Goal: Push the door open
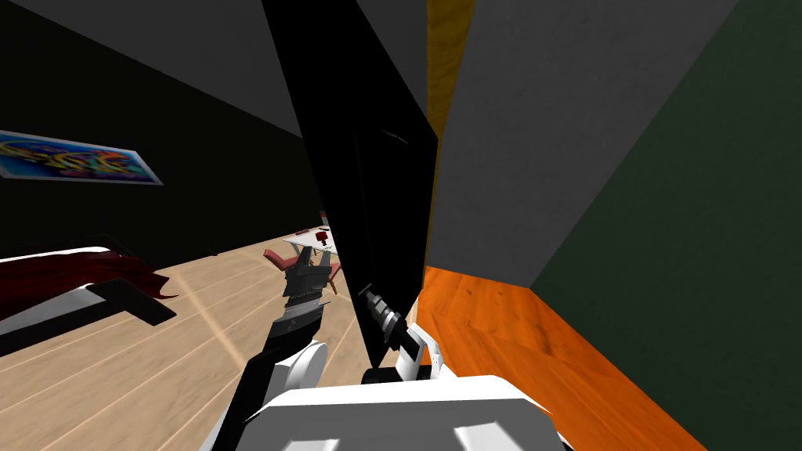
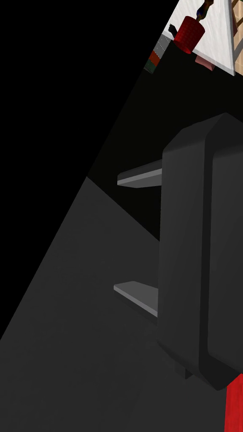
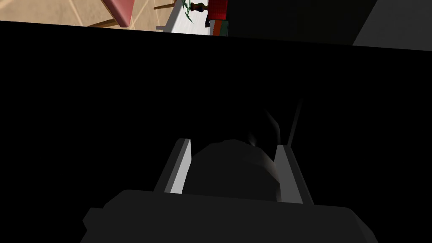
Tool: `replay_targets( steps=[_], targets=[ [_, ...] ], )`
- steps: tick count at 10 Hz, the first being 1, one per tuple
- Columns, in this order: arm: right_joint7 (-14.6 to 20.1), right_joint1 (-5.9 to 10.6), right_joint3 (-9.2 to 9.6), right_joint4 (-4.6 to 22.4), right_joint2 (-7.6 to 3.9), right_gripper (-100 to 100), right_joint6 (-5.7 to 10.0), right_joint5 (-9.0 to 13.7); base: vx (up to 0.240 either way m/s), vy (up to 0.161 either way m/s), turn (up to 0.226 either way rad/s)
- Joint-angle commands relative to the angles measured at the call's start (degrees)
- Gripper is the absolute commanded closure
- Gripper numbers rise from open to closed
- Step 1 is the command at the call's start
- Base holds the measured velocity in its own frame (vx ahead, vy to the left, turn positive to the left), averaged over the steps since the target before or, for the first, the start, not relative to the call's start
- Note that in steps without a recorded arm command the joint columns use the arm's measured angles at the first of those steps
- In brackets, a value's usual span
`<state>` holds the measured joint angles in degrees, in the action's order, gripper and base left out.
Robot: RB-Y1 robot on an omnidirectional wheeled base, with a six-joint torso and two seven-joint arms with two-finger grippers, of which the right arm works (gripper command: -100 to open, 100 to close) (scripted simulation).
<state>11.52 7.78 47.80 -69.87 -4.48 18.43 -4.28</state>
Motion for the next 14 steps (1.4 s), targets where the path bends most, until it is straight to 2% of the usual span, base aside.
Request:
replay_targets(
  steps=[1, 6, 14],
  targets=[
    [0.06, -0.91, -0.69, 0.04, -0.01, 100, -0.11, -0.89, 0.041, 0.116, -0.105],
    [0.31, -2.67, -1.71, -0.82, 0.83, 100, -0.51, -3.07, 0.045, 0.097, -0.072],
    [0.54, -4.34, -2.68, -1.64, 1.79, 100, -0.9, -5.14, 0.025, 0.058, -0.047]
  ],
)
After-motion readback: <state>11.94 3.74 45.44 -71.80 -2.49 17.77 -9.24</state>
